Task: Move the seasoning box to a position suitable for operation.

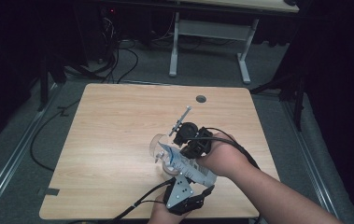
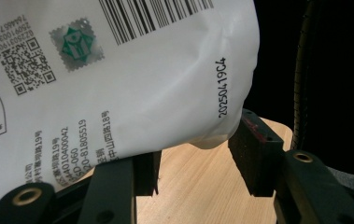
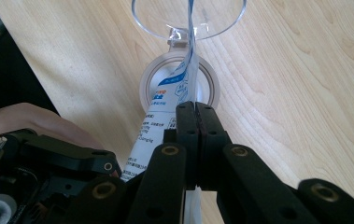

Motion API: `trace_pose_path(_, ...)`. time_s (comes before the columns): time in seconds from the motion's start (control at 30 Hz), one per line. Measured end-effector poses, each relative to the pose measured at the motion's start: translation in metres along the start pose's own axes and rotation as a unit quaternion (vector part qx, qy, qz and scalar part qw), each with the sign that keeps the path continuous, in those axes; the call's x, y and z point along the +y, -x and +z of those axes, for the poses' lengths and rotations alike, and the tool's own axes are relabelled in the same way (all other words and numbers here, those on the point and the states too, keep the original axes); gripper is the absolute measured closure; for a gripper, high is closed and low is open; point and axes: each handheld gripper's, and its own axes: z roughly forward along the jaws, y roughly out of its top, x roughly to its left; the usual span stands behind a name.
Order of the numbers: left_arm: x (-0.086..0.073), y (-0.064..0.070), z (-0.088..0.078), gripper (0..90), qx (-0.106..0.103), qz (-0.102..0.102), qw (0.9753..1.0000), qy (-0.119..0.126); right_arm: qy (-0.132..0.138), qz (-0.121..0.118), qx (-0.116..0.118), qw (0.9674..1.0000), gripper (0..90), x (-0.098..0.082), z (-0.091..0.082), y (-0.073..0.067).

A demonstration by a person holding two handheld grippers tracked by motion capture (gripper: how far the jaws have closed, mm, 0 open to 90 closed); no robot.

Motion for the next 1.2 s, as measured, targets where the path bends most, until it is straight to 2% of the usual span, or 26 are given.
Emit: trace_pose_path(1.2,0.0001,0.0005,-0.0002,55.5,0.000,-0.001,1.0000,0.003,0.002,-0.002,-0.002,1.0000,89.9,0.0003,0.0008,-0.0004)
